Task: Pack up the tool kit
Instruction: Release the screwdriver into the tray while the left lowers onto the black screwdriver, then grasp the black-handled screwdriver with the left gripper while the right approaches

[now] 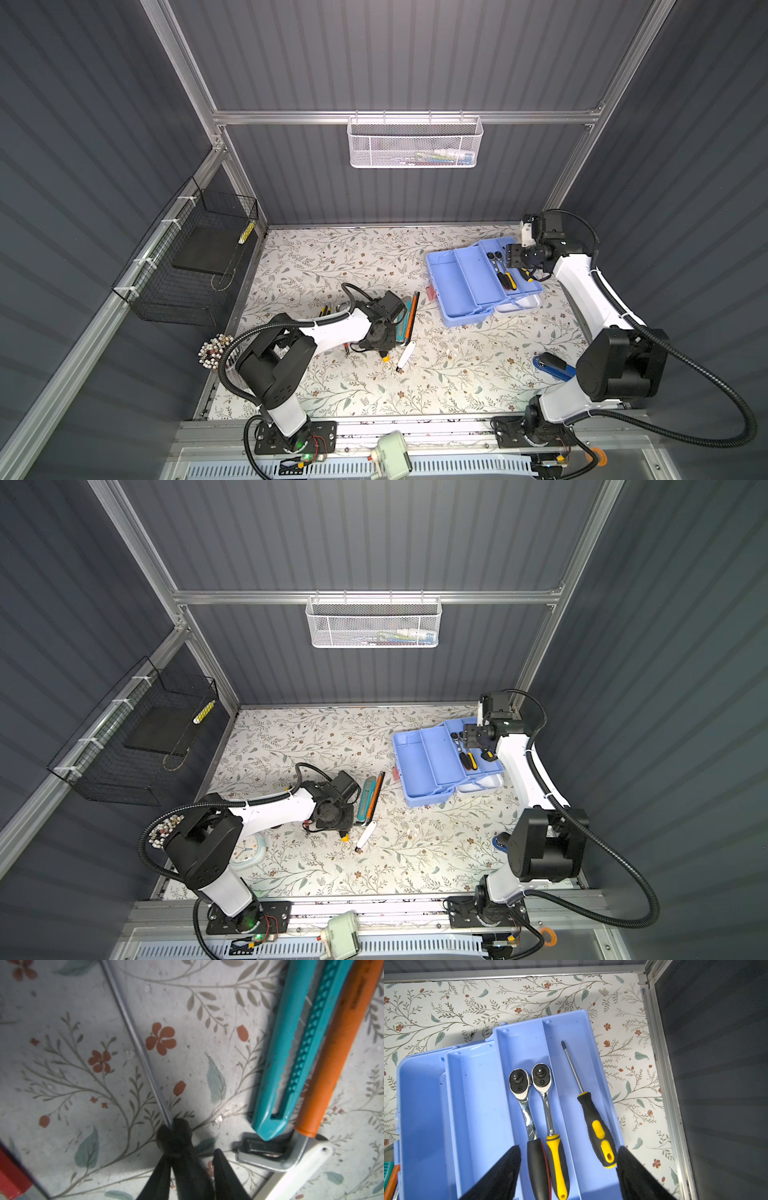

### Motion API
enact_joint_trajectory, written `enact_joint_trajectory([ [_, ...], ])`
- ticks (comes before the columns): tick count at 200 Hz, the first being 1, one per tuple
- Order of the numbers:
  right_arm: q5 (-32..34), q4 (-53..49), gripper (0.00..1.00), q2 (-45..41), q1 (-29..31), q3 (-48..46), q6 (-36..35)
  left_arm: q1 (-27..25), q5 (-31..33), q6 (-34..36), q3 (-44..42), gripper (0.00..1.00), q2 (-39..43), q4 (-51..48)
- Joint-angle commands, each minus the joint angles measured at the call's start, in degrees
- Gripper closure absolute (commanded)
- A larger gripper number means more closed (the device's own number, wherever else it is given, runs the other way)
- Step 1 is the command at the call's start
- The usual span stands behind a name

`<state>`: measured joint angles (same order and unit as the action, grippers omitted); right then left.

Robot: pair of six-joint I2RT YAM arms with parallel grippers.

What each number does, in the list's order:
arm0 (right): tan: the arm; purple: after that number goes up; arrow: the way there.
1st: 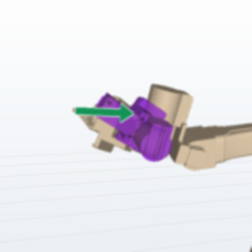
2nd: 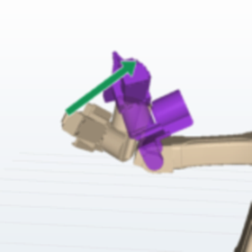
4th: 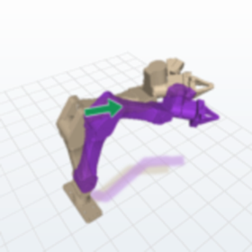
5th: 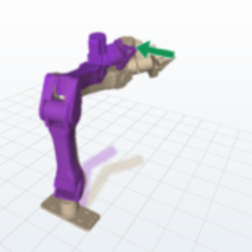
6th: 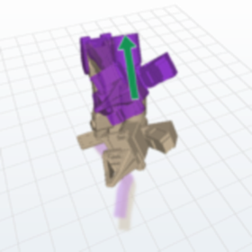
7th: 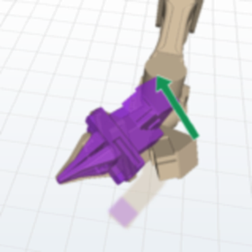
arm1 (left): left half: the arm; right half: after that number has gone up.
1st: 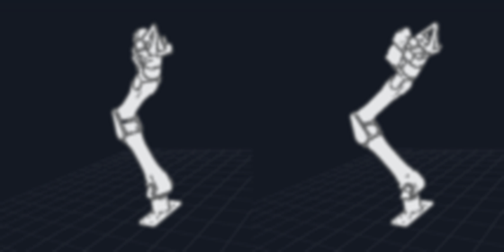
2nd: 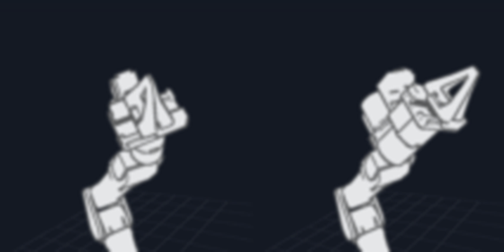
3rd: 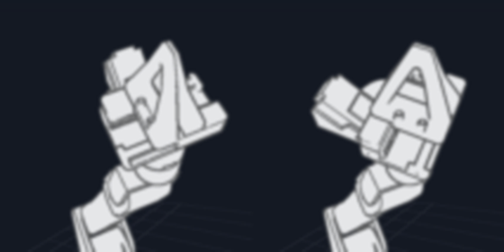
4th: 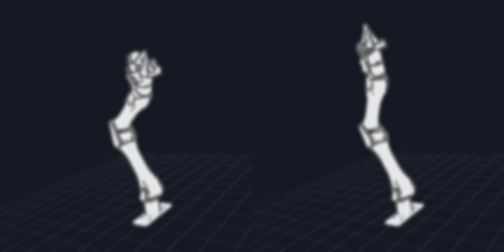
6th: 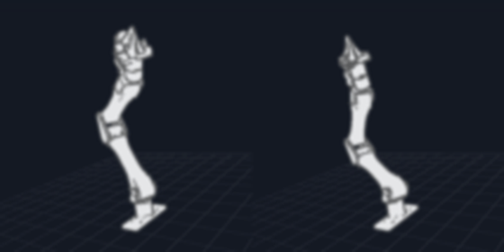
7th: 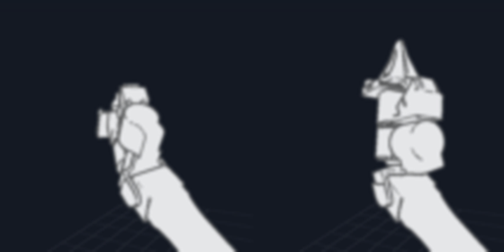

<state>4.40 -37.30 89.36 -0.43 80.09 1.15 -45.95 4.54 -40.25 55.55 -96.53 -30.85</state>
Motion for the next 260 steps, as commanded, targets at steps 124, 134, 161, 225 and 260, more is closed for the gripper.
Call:
enact_joint_trajectory([
  [124,-21.93,16.65,0.25,-14.15,6.64,-19.86,21.22,0.39,4.80,6.11,5.60,0.94,6.32,-1.93],
  [134,-22.97,18.97,0.25,-15.01,8.12,-21.64,23.12,0.36,4.07,7.07,6.42,0.94,7.00,-1.18],
  [161,-26.31,24.26,0.26,-15.88,12.21,-25.25,28.31,0.25,1.19,8.48,7.55,0.94,8.75,3.40],
  [225,-28.96,37.30,0.33,-10.68,19.75,-28.58,36.72,0.16,-8.45,10.28,12.41,0.94,5.52,15.10],
  [260,-28.90,39.96,0.34,-7.44,22.41,-26.67,38.58,-0.01,-12.97,10.27,13.57,0.94,3.99,18.71],
])
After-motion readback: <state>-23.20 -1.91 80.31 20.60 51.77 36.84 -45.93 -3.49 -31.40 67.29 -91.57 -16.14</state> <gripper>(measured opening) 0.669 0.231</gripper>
